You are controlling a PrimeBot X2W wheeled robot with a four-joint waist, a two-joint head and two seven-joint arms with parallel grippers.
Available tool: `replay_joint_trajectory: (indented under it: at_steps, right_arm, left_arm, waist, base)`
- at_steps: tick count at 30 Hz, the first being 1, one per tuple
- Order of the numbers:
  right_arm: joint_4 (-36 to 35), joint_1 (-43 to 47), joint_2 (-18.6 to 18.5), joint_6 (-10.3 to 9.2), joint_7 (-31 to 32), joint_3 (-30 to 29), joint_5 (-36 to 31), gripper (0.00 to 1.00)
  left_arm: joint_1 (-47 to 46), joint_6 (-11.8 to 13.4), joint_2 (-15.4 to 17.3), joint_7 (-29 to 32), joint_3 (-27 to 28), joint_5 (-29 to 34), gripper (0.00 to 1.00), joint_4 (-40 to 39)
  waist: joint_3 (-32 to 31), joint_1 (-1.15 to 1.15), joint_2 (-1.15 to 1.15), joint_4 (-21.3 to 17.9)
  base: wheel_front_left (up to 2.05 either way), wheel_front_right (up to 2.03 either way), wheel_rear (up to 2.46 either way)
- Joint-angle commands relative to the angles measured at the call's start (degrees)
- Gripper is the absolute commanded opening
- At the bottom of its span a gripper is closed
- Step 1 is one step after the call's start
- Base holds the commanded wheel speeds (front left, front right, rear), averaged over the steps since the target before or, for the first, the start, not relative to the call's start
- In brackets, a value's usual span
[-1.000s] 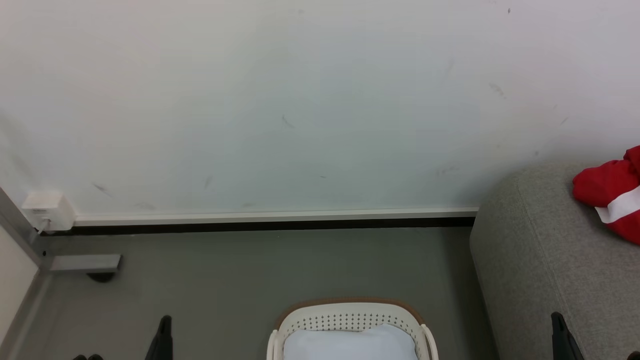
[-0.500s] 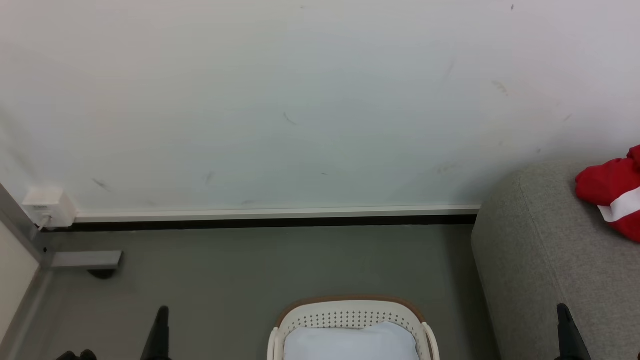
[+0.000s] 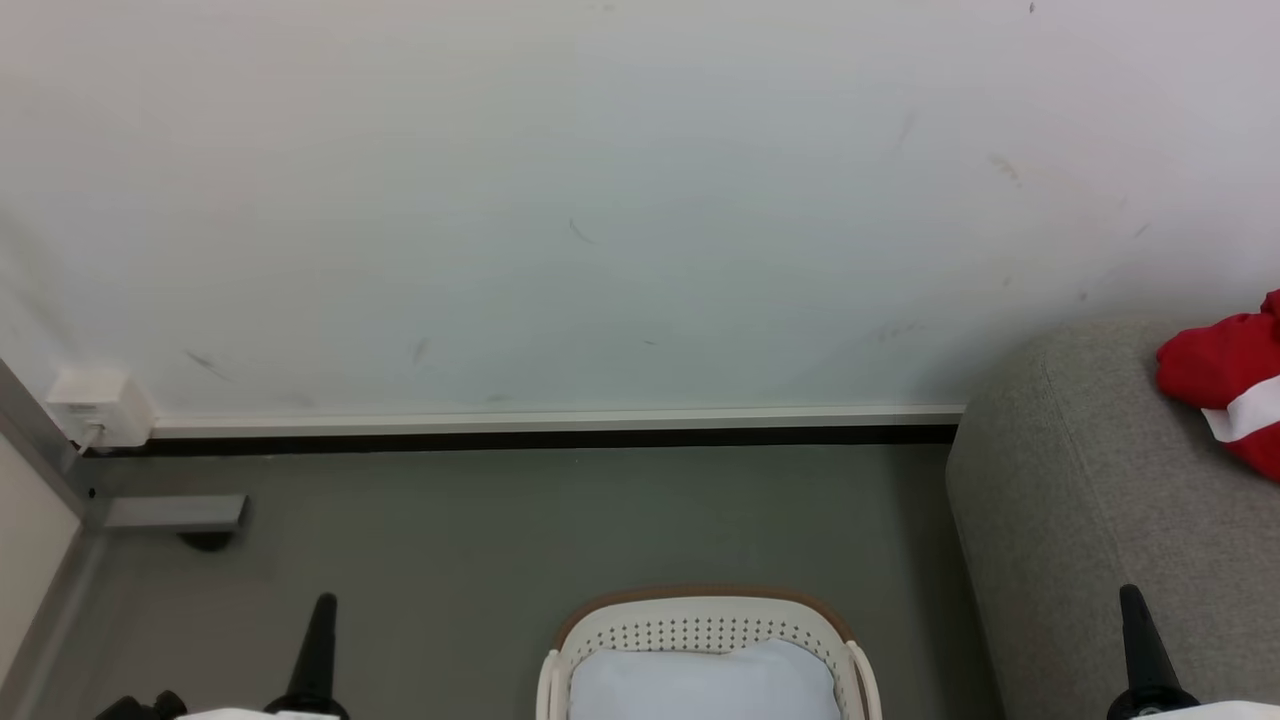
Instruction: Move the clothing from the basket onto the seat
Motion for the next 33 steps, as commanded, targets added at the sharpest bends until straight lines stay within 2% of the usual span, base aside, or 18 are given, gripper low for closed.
replay_joint_trajectory:
  at_steps: [1, 33]
  right_arm:
    - [-0.7, -1.1, -0.6, -0.06, 0.3, -0.3, 1.3, 0.00]
    - [-1.5, -3.3, -0.8, -0.09, 4.7, -1.6, 17.6, 0.00]
  left_arm:
    - [-1.2, -0.3, 0.2, 0.4, 0.4, -1.2, 0.00, -0.5]
    - [-3.7, -1.2, -0.1, 4.7, 2.2, -17.3, 0.00, -0.3]
  waist:
    - [0.0, 0.00, 0.00, 0.0]
    - [1.1, -0.01, 0.00, 0.5]
  base:
    - [0.00, 0.00, 0.00]
    - [0.00, 0.00, 0.00]
